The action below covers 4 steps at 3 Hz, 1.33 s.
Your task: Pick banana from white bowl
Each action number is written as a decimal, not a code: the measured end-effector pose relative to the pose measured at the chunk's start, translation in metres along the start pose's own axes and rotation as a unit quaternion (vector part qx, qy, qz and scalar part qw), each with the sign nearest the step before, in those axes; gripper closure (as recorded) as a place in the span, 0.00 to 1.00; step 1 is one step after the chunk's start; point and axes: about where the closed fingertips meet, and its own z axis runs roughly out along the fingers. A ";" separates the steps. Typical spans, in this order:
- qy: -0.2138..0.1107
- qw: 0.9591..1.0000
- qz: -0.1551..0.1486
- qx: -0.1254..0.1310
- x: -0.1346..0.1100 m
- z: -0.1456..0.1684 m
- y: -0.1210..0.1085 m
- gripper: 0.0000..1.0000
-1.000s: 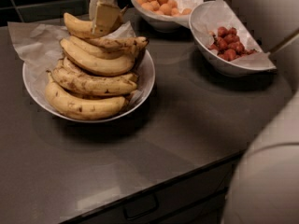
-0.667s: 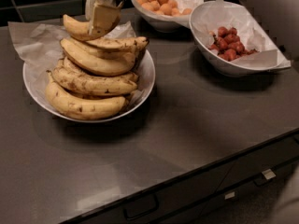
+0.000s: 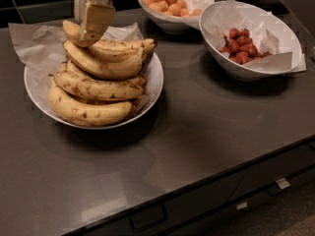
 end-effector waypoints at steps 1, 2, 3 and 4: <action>0.002 0.999 -0.029 0.018 -0.025 -0.011 0.008 1.00; -0.002 0.998 -0.050 0.032 -0.042 -0.022 0.016 1.00; -0.017 0.997 -0.063 0.035 -0.050 -0.026 0.024 1.00; -0.039 0.997 -0.057 0.039 -0.046 -0.027 0.036 1.00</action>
Offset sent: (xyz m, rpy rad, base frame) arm -0.0553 0.0287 0.0273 -0.0034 -0.1378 0.0910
